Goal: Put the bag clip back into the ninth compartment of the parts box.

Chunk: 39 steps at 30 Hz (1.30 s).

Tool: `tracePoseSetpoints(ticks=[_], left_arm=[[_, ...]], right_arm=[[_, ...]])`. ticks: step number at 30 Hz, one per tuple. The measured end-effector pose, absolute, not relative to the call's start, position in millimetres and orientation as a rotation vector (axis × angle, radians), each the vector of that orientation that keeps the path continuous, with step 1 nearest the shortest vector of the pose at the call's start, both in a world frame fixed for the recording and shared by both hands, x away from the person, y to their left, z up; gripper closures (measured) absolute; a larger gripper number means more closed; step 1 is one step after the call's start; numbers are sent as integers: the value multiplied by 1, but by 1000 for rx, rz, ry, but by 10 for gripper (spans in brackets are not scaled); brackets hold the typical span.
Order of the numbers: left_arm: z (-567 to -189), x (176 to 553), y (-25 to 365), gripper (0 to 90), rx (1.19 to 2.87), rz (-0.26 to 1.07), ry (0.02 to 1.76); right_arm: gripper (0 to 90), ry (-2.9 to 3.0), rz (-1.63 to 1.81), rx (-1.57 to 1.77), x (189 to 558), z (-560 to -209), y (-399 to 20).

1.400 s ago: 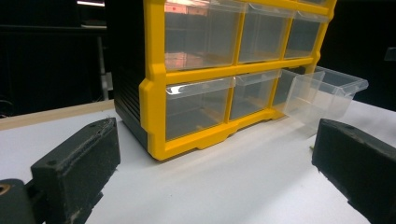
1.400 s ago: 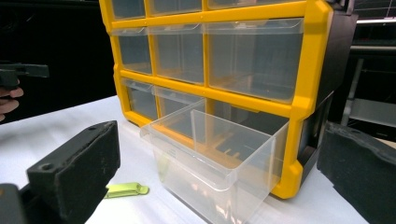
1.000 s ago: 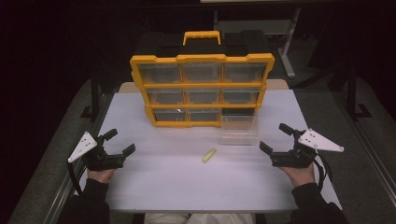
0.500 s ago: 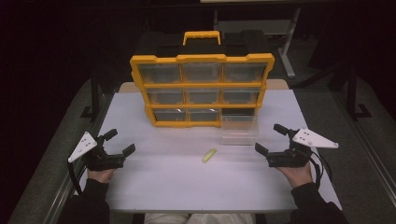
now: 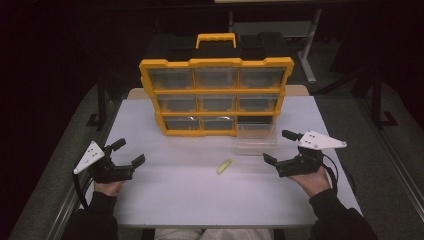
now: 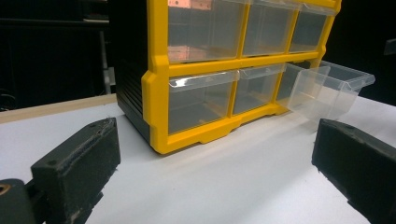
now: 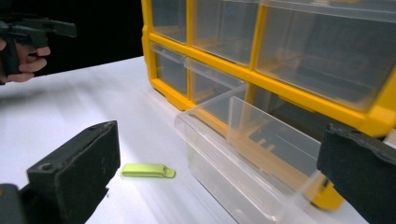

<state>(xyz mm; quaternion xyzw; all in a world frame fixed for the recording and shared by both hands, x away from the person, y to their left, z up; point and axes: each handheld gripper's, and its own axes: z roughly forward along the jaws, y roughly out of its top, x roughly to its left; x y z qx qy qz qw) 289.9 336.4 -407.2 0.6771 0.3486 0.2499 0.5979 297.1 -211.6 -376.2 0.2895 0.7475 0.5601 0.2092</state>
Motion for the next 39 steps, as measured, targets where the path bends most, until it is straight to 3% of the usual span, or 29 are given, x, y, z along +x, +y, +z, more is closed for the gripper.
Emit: tracePoseSetpoints(ticks=[39], left_arm=[[-409,291,334,11,1582,576,802]], right_arm=[[0,2368,1411,647,336,-361,-150]])
